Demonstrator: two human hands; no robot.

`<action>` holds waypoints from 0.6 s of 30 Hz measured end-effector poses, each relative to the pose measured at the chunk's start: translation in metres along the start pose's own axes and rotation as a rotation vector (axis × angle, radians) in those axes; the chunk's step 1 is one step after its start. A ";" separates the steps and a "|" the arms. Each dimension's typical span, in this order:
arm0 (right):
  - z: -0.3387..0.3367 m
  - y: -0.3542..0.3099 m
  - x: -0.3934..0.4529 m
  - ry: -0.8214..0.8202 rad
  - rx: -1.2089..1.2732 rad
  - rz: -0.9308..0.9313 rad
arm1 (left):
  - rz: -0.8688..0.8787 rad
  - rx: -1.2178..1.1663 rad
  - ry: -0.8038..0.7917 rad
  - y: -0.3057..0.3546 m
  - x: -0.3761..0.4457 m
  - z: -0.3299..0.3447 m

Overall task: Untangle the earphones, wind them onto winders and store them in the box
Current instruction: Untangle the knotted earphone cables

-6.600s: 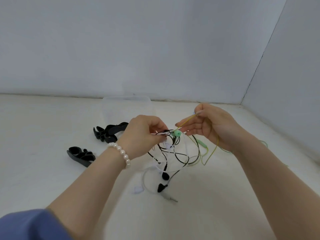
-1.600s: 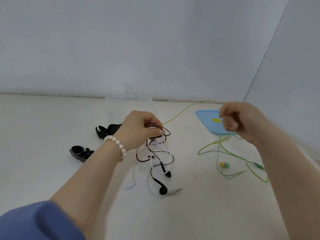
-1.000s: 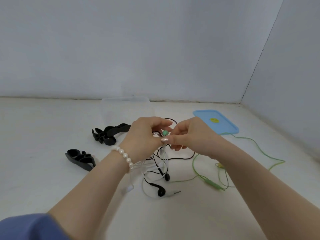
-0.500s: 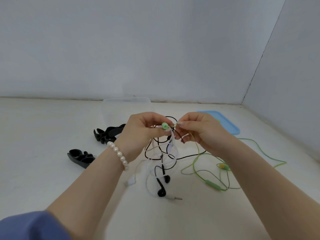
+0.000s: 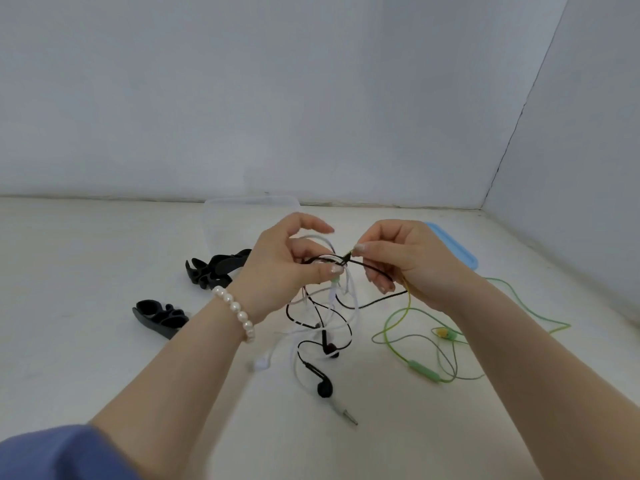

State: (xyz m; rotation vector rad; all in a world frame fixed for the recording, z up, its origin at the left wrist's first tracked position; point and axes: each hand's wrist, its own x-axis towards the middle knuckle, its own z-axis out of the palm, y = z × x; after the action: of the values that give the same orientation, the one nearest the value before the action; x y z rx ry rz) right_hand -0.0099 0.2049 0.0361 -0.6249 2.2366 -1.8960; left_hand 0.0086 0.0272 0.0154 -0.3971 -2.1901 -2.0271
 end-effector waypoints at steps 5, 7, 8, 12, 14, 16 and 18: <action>0.000 0.004 0.000 -0.032 -0.009 0.008 | 0.102 0.190 0.041 0.003 -0.003 0.005; -0.001 0.005 0.000 -0.037 -0.011 -0.003 | 0.119 0.225 0.061 0.002 -0.003 0.005; -0.002 0.005 0.000 -0.031 -0.023 -0.016 | 0.133 0.235 0.068 0.001 -0.003 0.005; -0.006 0.005 0.003 0.045 -0.123 -0.124 | 0.235 0.290 0.049 0.000 -0.005 0.004; -0.008 0.006 0.004 0.100 -0.106 -0.180 | 0.281 0.307 0.028 -0.001 -0.006 0.005; -0.008 0.007 0.005 0.122 -0.084 -0.209 | 0.313 0.319 0.012 -0.003 -0.007 0.006; -0.006 0.006 0.004 0.098 -0.047 -0.209 | 0.305 0.334 0.012 -0.005 -0.005 0.005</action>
State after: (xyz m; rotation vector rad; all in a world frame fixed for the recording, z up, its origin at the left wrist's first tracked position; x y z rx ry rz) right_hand -0.0171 0.2093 0.0316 -0.8196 2.3650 -2.0150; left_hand 0.0128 0.0315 0.0084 -0.6269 -2.2420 -1.4748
